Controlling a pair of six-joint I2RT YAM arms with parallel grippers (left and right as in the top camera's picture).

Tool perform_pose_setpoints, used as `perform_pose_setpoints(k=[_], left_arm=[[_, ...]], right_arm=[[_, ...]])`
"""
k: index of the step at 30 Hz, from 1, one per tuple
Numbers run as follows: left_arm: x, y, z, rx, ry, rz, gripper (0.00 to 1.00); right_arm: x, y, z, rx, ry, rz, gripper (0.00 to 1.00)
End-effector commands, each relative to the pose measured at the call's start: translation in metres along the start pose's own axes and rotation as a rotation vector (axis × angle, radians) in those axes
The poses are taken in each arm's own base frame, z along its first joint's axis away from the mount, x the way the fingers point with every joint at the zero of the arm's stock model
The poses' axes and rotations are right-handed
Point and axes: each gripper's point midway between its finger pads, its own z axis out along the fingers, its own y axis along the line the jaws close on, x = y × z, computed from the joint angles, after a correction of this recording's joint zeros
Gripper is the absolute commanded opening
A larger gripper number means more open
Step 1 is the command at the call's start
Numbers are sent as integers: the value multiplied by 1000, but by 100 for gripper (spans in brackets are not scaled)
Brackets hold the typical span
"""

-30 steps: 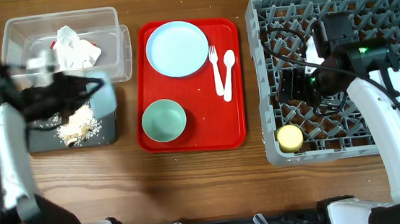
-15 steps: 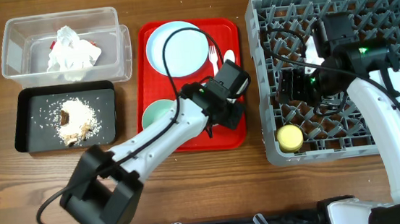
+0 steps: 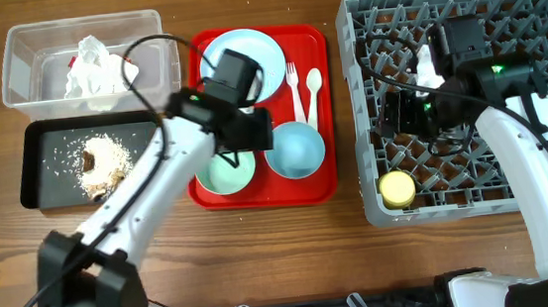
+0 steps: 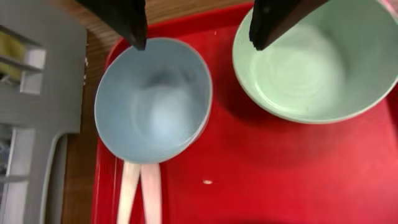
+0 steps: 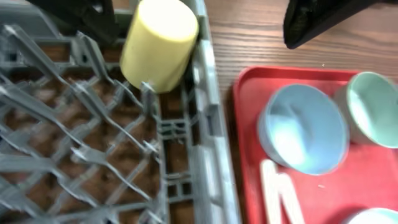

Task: Sort waste into correct bins and load items into the dishwasher rack
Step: 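Grasp the emptied light-blue bowl with the right gripper and place it in the rack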

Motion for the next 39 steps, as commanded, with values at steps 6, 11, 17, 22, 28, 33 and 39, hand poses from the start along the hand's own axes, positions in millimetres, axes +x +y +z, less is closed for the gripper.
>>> perform_pose_setpoints(k=[6,11,17,22,28,33,39], left_arm=[[-3,17,-14,46,31,-145,56],[-14,36,-17,39,5,-298,60],[-38,116,-36,20,-60,-526,85],[-42,156,-46,-2,-93,-634,100],[-42,160,-47,-4,-97,-644,100],[-42,160,-47,-4,-97,-643,100],[-42,160,-47,-4,-97,-643,100]], right_arm=[[-3,83,8,-153,-63,-173,85],[-5,111,43,-159,-25,-222,78],[-18,94,135,45,53,-241,62],[-10,81,187,89,149,-287,37],[-12,84,169,79,127,-285,4],[-52,80,28,175,-215,-211,4],[-87,-29,-159,804,-948,204,4]])
